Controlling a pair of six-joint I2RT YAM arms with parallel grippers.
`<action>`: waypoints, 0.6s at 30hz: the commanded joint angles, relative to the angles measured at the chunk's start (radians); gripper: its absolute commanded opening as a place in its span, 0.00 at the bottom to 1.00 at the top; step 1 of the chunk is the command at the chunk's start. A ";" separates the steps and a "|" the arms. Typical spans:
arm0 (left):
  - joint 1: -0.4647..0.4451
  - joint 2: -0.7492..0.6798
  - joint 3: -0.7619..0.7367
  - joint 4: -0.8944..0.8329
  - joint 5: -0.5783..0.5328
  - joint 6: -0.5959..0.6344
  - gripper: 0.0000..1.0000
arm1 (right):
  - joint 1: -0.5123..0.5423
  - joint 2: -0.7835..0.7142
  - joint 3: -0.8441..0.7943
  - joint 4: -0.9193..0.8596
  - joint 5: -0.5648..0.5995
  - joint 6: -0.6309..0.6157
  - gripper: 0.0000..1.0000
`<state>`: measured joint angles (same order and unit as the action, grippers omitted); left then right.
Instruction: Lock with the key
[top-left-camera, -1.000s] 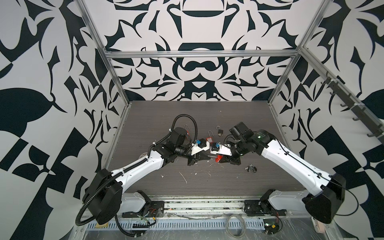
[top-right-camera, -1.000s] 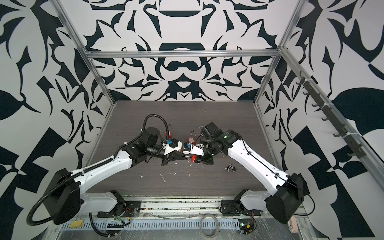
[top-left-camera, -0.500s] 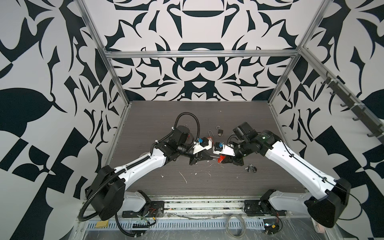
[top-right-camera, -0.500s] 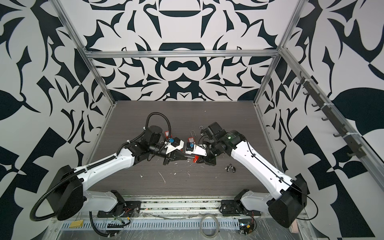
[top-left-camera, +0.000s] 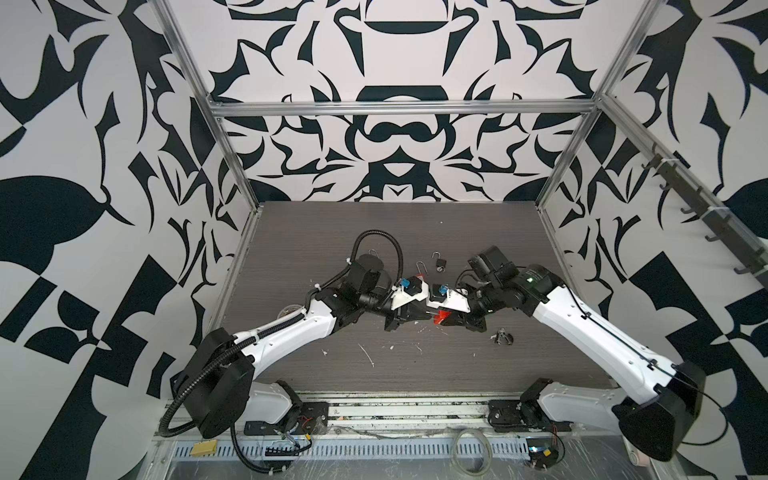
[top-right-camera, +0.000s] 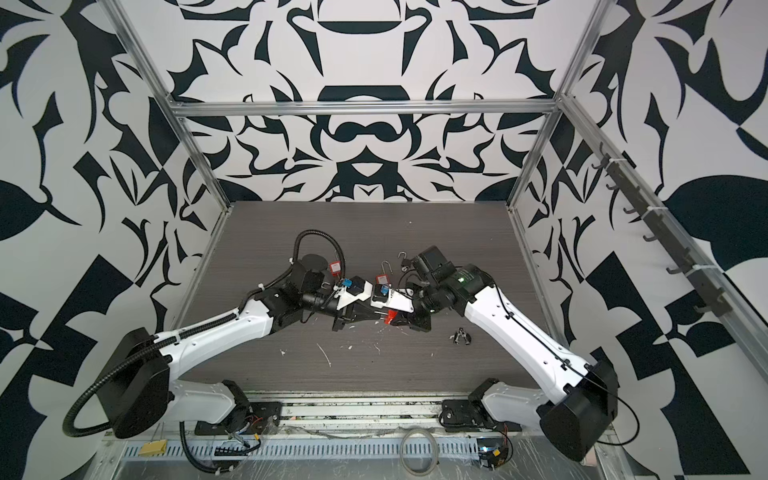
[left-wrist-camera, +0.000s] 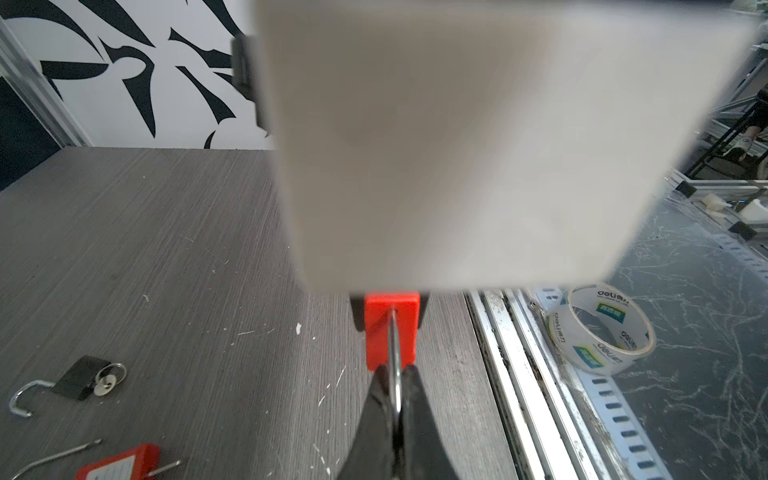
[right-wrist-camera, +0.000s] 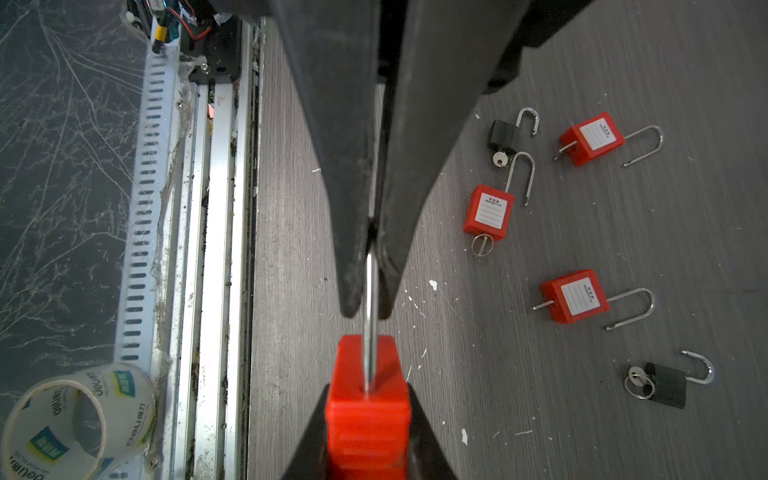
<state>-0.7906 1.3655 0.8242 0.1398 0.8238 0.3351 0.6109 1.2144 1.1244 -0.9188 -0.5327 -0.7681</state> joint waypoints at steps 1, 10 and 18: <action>-0.030 0.036 -0.040 0.131 0.044 -0.069 0.00 | 0.028 0.018 0.075 0.336 -0.240 0.067 0.00; 0.022 0.024 -0.102 0.265 0.070 -0.171 0.00 | 0.028 0.020 0.076 0.395 -0.208 0.122 0.04; 0.140 -0.033 -0.110 0.297 0.166 -0.212 0.00 | 0.027 -0.048 0.117 0.109 -0.021 0.020 0.48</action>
<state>-0.6769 1.3712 0.7219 0.3935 0.9234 0.1604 0.6273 1.2236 1.1652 -0.7982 -0.5518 -0.7059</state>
